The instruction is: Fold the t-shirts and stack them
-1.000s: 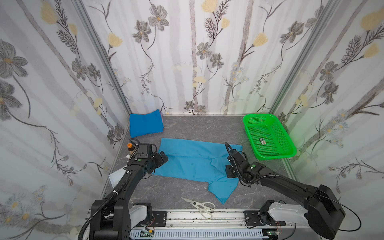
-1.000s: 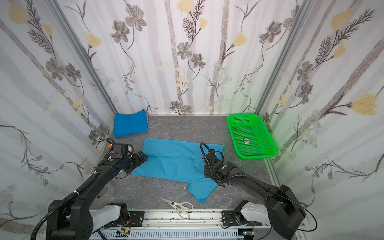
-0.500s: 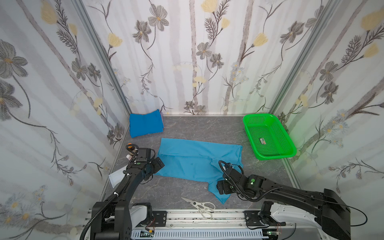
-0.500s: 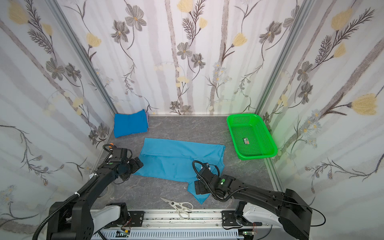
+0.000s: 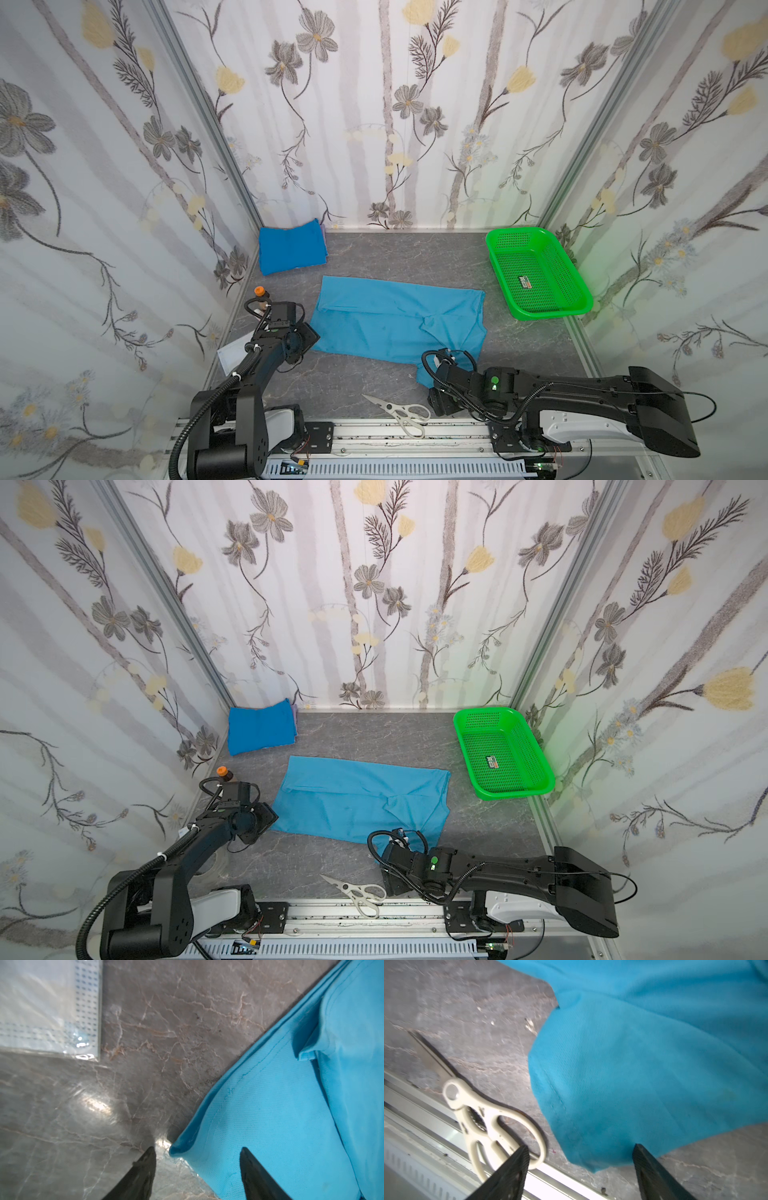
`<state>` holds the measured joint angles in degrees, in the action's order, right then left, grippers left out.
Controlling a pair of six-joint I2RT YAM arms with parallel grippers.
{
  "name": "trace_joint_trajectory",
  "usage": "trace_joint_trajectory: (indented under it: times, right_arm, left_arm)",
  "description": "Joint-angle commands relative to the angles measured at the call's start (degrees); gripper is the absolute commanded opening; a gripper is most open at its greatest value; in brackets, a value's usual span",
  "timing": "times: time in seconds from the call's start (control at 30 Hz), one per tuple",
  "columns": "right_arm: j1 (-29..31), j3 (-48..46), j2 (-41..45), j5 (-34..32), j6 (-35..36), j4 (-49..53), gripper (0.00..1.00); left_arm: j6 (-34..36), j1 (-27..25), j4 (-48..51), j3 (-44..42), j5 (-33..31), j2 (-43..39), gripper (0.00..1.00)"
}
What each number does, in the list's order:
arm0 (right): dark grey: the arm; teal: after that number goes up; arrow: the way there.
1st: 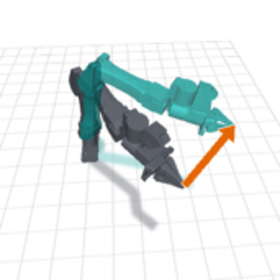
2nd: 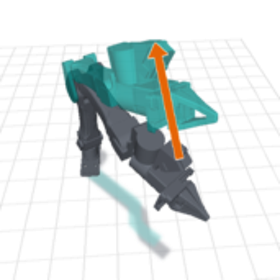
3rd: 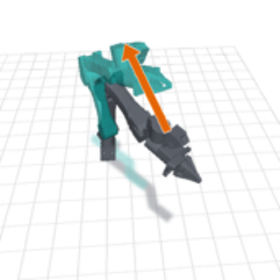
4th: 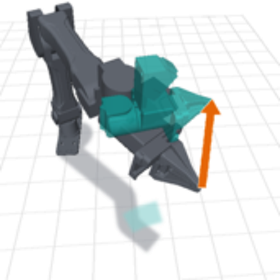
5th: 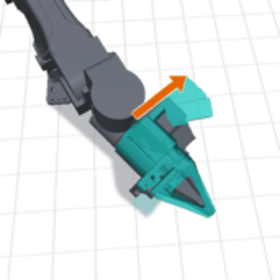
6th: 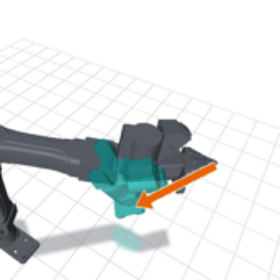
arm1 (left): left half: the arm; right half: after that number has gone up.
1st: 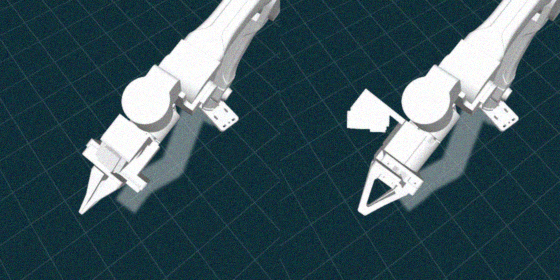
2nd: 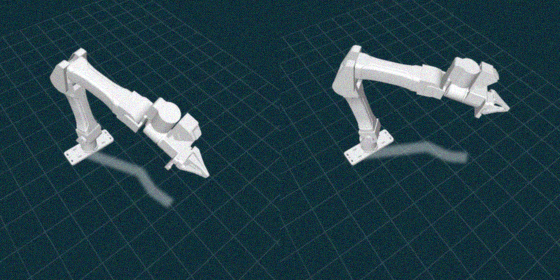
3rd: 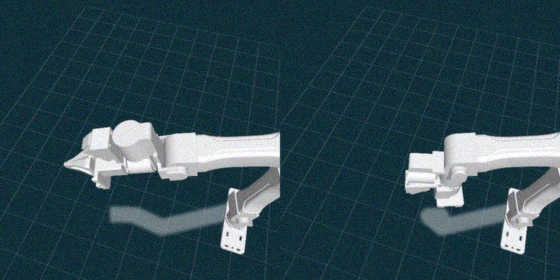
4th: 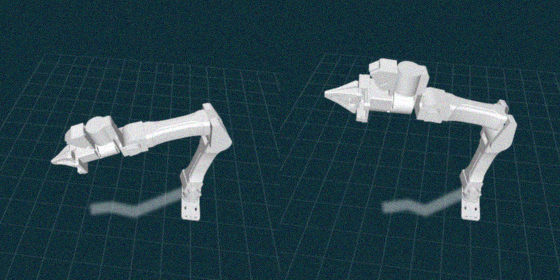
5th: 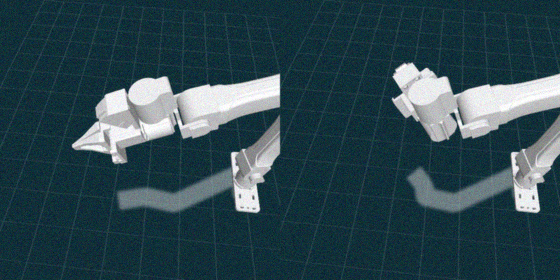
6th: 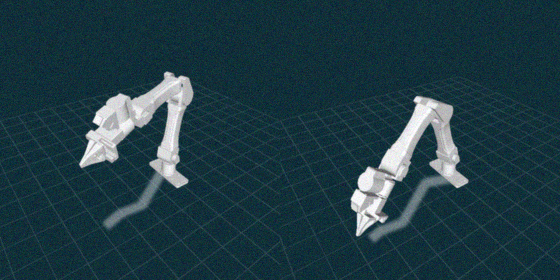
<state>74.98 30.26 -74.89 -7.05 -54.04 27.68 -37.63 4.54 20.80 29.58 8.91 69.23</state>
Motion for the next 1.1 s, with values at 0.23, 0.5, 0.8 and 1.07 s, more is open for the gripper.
trace_joint_trajectory:
  times: [0.23,0.5,0.8,1.07]
  right_arm:
    - [1.1,0.8,-5.2,-2.8,-4.9,0.9,0.31]
    - [1.4,2.3,-0.8,-4.8,-6.2,10.8,0.0]
    - [1.3,8.8,4.2,-9.6,-4.8,25.5,0.0]
    - [-0.3,15.1,4.2,-9.2,2.2,24.5,0.03]
  left_arm:
    - [-0.5,0.5,-2.5,-0.2,0.9,-1.1,0.25]
    - [0.1,0.4,-0.1,1.1,-0.8,-4.9,0.13]
    - [0.5,0.5,2.0,4.0,-1.4,-7.1,0.07]
    - [2.2,0.4,3.5,5.7,0.2,-8.9,0.07]
